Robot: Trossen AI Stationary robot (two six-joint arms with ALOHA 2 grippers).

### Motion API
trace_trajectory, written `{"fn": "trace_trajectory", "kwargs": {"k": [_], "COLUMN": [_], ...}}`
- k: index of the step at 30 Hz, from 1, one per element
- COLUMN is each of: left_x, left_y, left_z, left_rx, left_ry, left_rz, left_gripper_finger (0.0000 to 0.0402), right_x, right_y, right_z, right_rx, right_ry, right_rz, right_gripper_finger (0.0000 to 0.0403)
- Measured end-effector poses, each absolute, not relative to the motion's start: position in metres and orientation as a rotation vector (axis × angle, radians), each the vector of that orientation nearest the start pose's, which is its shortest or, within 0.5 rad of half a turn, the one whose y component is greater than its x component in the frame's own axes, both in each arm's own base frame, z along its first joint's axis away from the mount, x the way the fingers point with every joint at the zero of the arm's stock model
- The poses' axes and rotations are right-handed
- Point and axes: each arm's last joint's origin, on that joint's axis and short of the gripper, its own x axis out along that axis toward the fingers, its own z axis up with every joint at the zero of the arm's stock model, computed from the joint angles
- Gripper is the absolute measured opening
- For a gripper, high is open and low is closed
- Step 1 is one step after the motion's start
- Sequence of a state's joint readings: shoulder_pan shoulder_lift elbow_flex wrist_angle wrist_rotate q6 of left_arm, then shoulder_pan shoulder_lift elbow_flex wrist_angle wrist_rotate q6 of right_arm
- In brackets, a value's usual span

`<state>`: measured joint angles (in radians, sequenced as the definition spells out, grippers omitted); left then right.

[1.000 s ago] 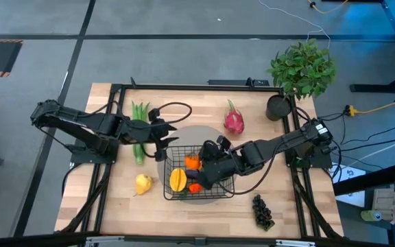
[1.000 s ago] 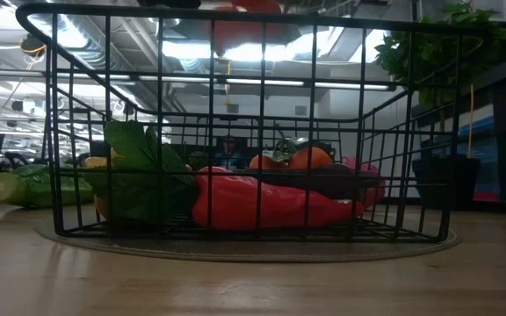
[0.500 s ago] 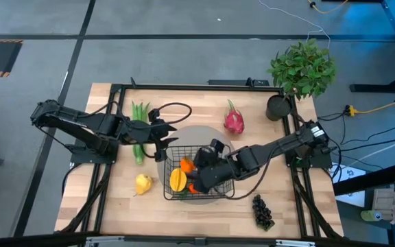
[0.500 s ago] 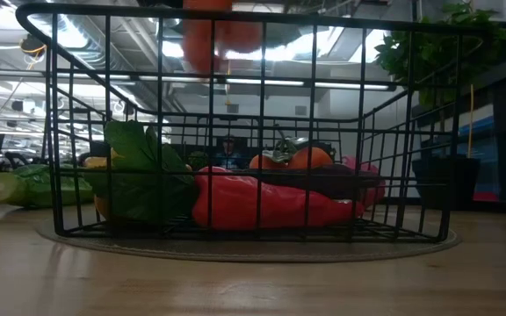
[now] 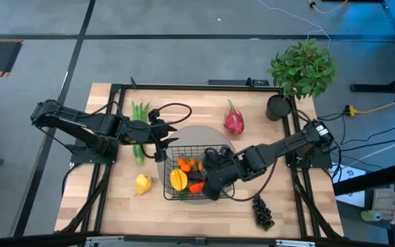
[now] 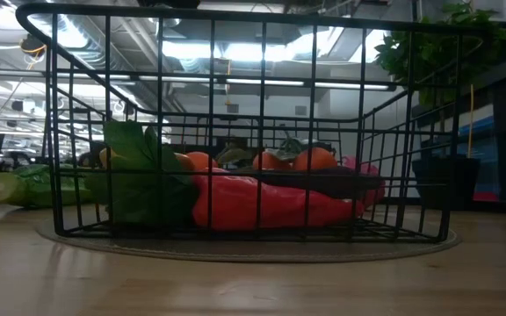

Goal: Build produce basket
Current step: Put the grapes into the wire basket

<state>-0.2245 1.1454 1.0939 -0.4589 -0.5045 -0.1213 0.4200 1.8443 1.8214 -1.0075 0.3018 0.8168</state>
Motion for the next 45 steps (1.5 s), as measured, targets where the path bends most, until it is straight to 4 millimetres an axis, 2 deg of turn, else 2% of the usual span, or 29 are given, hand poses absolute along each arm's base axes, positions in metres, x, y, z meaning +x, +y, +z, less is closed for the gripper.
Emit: {"fn": "trace_trajectory", "kwargs": {"k": [5,8,12,14,20,25,30,36,40,45], "left_x": [0.237,0.237,0.237,0.237,0.234,0.225,0.204,0.186,0.18,0.177], "left_y": [-0.04,-0.04,-0.04,-0.04,-0.05,-0.057,-0.061,-0.066,-0.07,-0.074], "left_z": [0.346,0.346,0.346,0.345,0.339,0.332,0.338,0.351,0.353,0.354], "left_rx": [0.064,0.064,0.055,-0.012,-0.128,-0.162,-0.208,-0.177,-0.16,-0.165], "left_ry": [0.461,0.461,0.46,0.464,0.559,0.661,0.674,0.587,0.565,0.561], "left_rz": [0.302,0.302,0.303,0.302,0.062,0.036,0.056,0.076,0.08,0.078], "left_gripper_finger": [0.0138,0.0138,0.0138,0.0138,0.0138,0.0138,0.0138,0.0138,0.0138,0.0138], "right_x": [0.333,0.317,0.297,0.287,0.264,0.246,0.227,0.211,0.206,0.204], "right_y": [0.139,0.141,0.154,0.163,0.195,0.221,0.241,0.254,0.259,0.262], "right_z": [0.341,0.343,0.34,0.34,0.34,0.334,0.316,0.288,0.258,0.217], "right_rx": [0.494,0.528,0.515,0.511,0.557,0.578,0.65,0.807,0.9,0.966], "right_ry": [1.025,1.108,1.218,1.241,1.176,1.149,1.159,1.185,1.192,1.267], "right_rz": [-0.383,-0.424,-0.484,-0.522,-0.575,-0.579,-0.645,-0.791,-0.844,-0.82], "right_gripper_finger": [0.0214,0.021,0.0209,0.0209,0.0209,0.0209,0.0209,0.0209,0.0209,0.0209]}}
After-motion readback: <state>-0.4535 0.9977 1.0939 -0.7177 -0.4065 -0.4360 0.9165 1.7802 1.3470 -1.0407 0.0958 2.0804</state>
